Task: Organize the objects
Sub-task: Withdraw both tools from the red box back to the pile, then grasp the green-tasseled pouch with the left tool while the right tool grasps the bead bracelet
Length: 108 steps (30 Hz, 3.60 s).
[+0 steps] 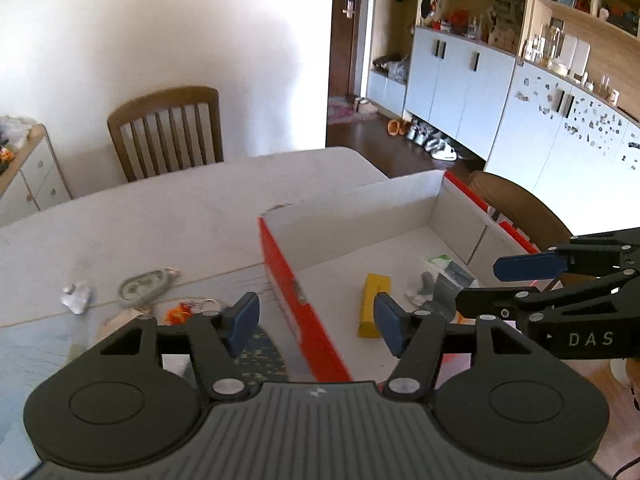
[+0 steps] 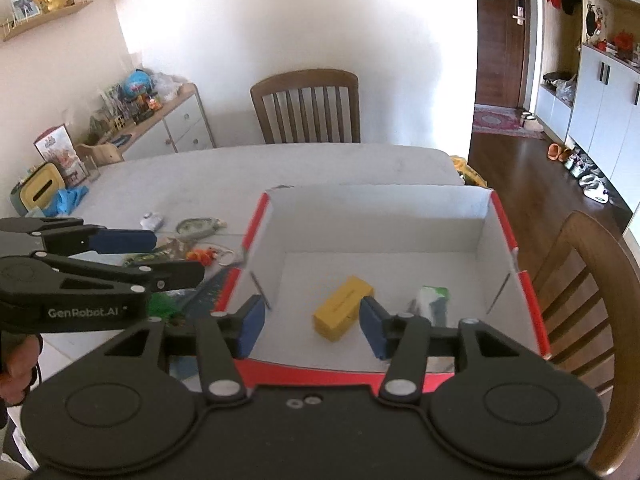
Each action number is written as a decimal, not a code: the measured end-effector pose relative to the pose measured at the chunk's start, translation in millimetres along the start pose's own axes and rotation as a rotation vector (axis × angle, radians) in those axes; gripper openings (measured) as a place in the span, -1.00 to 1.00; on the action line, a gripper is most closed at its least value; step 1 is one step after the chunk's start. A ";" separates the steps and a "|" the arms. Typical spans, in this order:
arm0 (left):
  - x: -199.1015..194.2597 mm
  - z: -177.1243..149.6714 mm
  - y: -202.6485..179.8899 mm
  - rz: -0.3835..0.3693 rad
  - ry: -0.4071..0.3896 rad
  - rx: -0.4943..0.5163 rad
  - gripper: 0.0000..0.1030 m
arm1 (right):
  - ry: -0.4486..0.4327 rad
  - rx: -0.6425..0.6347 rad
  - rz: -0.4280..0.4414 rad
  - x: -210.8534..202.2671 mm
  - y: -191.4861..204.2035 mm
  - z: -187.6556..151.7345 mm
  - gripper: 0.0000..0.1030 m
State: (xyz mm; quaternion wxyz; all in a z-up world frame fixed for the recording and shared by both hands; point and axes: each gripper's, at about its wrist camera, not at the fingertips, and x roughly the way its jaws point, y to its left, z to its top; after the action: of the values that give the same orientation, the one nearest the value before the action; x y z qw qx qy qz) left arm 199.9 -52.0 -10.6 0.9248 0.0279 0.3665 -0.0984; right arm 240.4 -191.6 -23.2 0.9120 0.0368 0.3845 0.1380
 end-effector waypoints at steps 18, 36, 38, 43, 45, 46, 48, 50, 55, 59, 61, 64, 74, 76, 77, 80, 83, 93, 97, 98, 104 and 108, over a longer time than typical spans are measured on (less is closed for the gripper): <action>-48.3 -32.8 82.3 -0.005 -0.075 -0.054 0.53 | -0.102 0.049 -0.008 -6.1 86.3 -11.4 0.84; -57.2 -59.9 162.1 -0.039 -0.106 -0.095 1.00 | -0.093 0.042 -0.020 16.7 155.8 -15.9 0.92; -56.2 -63.9 170.4 -0.034 -0.110 -0.109 1.00 | -0.091 0.039 -0.023 18.6 160.5 -16.9 0.92; -54.6 -75.2 195.0 -0.015 -0.113 -0.137 1.00 | -0.076 0.045 -0.028 24.8 169.0 -20.0 0.92; -53.1 -79.7 204.7 0.004 -0.106 -0.146 1.00 | -0.067 0.039 -0.032 28.7 172.8 -21.2 0.92; -52.0 -82.3 209.1 0.015 -0.101 -0.148 1.00 | -0.062 0.036 -0.036 31.0 174.7 -21.6 0.92; -48.7 -87.5 217.0 0.028 -0.090 -0.144 1.00 | -0.049 0.027 -0.046 37.1 177.7 -23.3 0.92; -44.3 -92.5 223.9 0.039 -0.082 -0.140 1.00 | -0.031 0.019 -0.056 45.6 179.8 -25.8 0.89; -27.8 -104.2 225.5 0.034 -0.064 -0.085 1.00 | 0.025 0.007 -0.077 73.0 177.6 -33.7 0.81; -7.0 -112.0 225.1 -0.001 -0.023 -0.077 1.00 | 0.082 -0.001 -0.080 96.1 176.0 -41.0 0.76; 3.0 -115.0 222.2 0.003 -0.009 -0.069 1.00 | 0.110 -0.013 -0.091 107.7 176.4 -45.4 0.71; 15.8 -117.0 218.0 0.004 -0.001 -0.051 1.00 | 0.152 -0.023 -0.103 122.8 177.0 -51.5 0.63; 53.4 -119.9 207.1 0.010 0.059 -0.026 1.00 | 0.228 -0.028 -0.111 159.1 171.9 -59.8 0.42; 56.5 -120.5 206.1 0.016 0.060 -0.029 1.00 | 0.236 -0.030 -0.103 165.3 171.8 -60.6 0.37; 57.7 -120.4 205.9 0.014 0.063 -0.035 1.00 | 0.240 -0.029 -0.098 167.7 171.8 -61.0 0.35; 60.1 -120.5 205.8 0.010 0.065 -0.048 0.99 | 0.243 -0.027 -0.085 173.4 172.1 -61.8 0.25; 60.9 -119.5 206.7 0.003 0.065 -0.064 0.98 | 0.239 -0.041 -0.081 177.7 174.9 -61.8 0.13; 61.2 -117.6 202.3 -0.035 0.076 -0.063 0.41 | 0.220 -0.048 -0.065 175.8 177.0 -60.8 -0.28; 56.7 -117.8 202.1 -0.042 0.067 -0.069 0.37 | 0.213 -0.043 -0.067 173.5 176.3 -63.2 -0.51; 55.3 -117.8 202.2 -0.040 0.065 -0.069 0.35 | 0.212 -0.045 -0.073 173.0 176.7 -63.8 -0.62; 44.9 -116.5 206.2 -0.028 0.063 -0.077 0.30 | 0.173 0.005 -0.072 159.0 171.5 -66.4 -0.80; 31.5 -114.7 206.3 -0.029 0.066 -0.061 0.29 | 0.133 0.054 -0.058 138.0 166.7 -65.4 -1.00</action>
State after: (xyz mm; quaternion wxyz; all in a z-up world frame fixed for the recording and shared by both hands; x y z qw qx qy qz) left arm 186.9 159.0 -120.1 0.9112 -0.0022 0.3998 -0.0996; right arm 248.5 4.4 -135.6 0.8868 0.0413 0.4486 0.1033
